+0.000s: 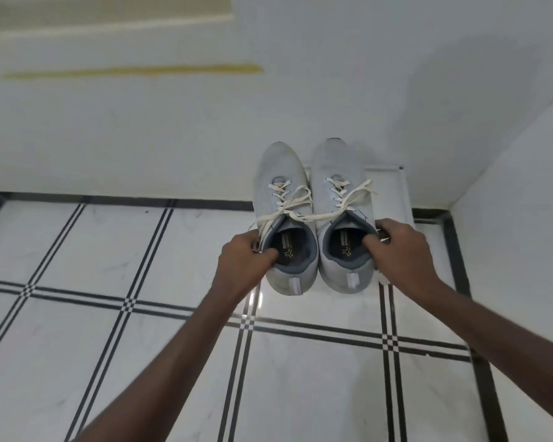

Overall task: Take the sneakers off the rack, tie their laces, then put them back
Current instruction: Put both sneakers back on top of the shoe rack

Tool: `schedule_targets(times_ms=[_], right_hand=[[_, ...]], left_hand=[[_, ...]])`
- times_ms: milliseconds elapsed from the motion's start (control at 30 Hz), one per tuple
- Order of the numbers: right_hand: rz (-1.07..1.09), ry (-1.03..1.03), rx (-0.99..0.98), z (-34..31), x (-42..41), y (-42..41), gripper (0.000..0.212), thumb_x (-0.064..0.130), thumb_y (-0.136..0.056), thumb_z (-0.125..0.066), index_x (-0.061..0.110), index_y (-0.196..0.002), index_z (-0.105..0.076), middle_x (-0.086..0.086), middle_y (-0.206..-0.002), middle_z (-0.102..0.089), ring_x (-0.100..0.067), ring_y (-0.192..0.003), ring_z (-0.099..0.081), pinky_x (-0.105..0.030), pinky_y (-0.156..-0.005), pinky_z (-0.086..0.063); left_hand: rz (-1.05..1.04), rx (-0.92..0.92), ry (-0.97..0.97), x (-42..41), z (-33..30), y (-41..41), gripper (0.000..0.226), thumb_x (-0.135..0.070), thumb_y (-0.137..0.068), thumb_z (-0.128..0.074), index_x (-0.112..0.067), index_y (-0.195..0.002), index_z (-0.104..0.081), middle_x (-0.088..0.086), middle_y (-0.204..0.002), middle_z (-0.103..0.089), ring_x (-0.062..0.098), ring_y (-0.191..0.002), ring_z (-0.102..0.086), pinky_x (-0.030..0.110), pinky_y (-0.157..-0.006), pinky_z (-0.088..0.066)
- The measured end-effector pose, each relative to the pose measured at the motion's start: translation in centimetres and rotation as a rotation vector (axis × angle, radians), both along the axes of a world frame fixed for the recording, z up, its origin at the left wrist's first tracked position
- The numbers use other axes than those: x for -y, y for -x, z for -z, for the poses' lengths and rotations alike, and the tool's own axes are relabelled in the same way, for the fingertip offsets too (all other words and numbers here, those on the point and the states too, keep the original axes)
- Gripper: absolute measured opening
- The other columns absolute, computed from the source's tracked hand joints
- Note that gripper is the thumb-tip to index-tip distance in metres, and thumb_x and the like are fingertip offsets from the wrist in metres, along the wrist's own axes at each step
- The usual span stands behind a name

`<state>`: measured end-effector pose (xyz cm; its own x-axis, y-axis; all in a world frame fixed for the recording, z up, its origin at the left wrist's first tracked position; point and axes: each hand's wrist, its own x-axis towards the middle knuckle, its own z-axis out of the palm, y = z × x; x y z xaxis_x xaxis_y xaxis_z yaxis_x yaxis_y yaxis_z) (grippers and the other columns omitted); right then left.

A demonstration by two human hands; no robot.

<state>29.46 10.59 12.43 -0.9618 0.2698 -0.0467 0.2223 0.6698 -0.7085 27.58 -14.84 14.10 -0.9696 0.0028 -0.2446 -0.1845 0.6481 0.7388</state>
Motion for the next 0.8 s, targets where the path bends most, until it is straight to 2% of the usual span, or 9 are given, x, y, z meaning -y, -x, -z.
schedule_targets(times_ms=[67,133,300,400,533,633,800], right_hand=[[0.068,0.012,-0.030,-1.2,-1.4,1.9,0.023,0.034,-0.081,-0.055,0.014,-0.083,-0.067,0.000,-0.074,-0.068,-0.024,-0.064,-0.066,-0.041,-0.064,-0.056],[0.109,0.015,-0.046,-1.2,-3.0,4.1,0.028,0.038,-0.076,-0.051,0.014,-0.078,-0.065,-0.001,-0.071,-0.067,-0.026,-0.062,-0.065,-0.043,-0.063,-0.056],[0.124,-0.015,0.013,2.3,-7.4,10.9,0.024,0.028,-0.081,-0.054,0.005,-0.076,-0.059,-0.009,-0.070,-0.065,-0.030,-0.066,-0.063,-0.042,-0.061,-0.054],[0.150,-0.008,0.081,6.3,-10.0,15.7,0.020,0.020,-0.084,-0.057,0.001,-0.077,-0.057,-0.011,-0.070,-0.062,-0.033,-0.067,-0.060,-0.037,-0.059,-0.047],[0.167,-0.021,0.183,12.5,-12.4,21.0,0.015,0.014,-0.085,-0.056,0.004,-0.076,-0.050,-0.008,-0.070,-0.054,-0.029,-0.065,-0.048,-0.032,-0.057,-0.030],[0.166,-0.024,0.249,17.1,-13.3,23.8,0.012,0.011,-0.085,-0.056,0.003,-0.078,-0.050,-0.010,-0.071,-0.054,-0.031,-0.066,-0.047,-0.032,-0.060,-0.032],[0.146,-0.015,0.312,22.8,-13.1,25.9,0.011,0.008,-0.083,-0.057,-0.003,-0.082,-0.055,-0.015,-0.072,-0.058,-0.035,-0.068,-0.050,-0.033,-0.062,-0.035]], left_hand=[[0.018,0.003,-0.015,-1.6,-1.2,2.5,0.005,-0.021,-0.074,-0.063,-0.018,-0.076,-0.067,0.002,-0.068,-0.065,0.018,-0.066,-0.058,0.028,-0.059,-0.045],[0.029,-0.005,-0.020,-3.4,-1.3,5.4,0.019,-0.028,-0.068,-0.060,-0.016,-0.080,-0.069,0.006,-0.073,-0.068,0.020,-0.071,-0.062,0.033,-0.065,-0.050],[0.097,0.026,-0.009,-8.6,2.1,13.7,0.030,-0.030,-0.064,-0.057,-0.008,-0.083,-0.067,0.008,-0.070,-0.064,0.019,-0.065,-0.056,0.027,-0.058,-0.043],[0.111,0.080,0.027,-11.7,5.9,19.1,0.036,-0.032,-0.062,-0.055,-0.007,-0.086,-0.066,0.008,-0.074,-0.064,0.023,-0.072,-0.059,0.027,-0.058,-0.042],[0.103,0.145,0.052,-14.7,12.3,24.9,0.040,-0.030,-0.062,-0.054,-0.012,-0.095,-0.068,0.009,-0.085,-0.071,0.028,-0.084,-0.065,0.032,-0.070,-0.051],[0.109,0.181,0.077,-16.0,16.8,27.6,0.034,-0.024,-0.069,-0.058,-0.012,-0.099,-0.068,0.006,-0.086,-0.070,0.025,-0.081,-0.060,0.024,-0.062,-0.041],[0.086,0.249,0.128,-16.2,22.8,29.5,0.026,-0.010,-0.078,-0.064,-0.008,-0.103,-0.067,0.004,-0.087,-0.065,0.023,-0.081,-0.055,0.022,-0.069,-0.037]])
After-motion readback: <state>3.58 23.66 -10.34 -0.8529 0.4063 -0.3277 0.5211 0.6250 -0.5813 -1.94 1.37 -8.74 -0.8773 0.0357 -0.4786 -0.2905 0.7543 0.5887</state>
